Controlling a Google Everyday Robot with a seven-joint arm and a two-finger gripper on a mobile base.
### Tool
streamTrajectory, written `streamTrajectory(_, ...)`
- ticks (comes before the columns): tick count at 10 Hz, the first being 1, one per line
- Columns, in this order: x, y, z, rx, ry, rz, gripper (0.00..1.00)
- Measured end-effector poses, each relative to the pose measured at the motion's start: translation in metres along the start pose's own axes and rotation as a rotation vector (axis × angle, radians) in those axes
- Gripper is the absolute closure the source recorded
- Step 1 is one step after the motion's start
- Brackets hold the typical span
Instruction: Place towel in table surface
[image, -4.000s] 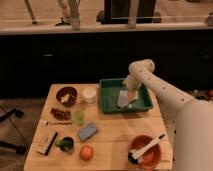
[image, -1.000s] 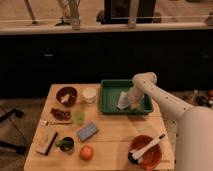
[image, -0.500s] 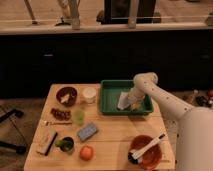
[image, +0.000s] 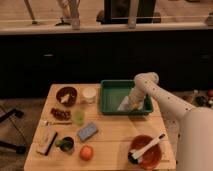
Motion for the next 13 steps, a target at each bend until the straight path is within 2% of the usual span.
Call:
streamTrajectory(2, 0.001, -0.002, 0.0, 0.005, 0.007, -0.003, 0.91)
streamTrajectory(4, -0.001, -0.001, 0.0, 0.0, 0.003, -0.005, 0.91)
streamTrajectory(8, -0.013, 0.007, -0.018, 0.007, -0.005, -0.043, 0.91)
streamTrajectory(10, -0.022, 0.008, -0.023, 0.011, -0.012, -0.066, 0.85)
streamTrajectory(12, -0.027, 0.012, -0.027, 0.013, -0.015, -0.081, 0.7)
streamTrajectory(13, -0.032, 0.014, -0.029, 0.013, -0.019, -0.093, 0.69)
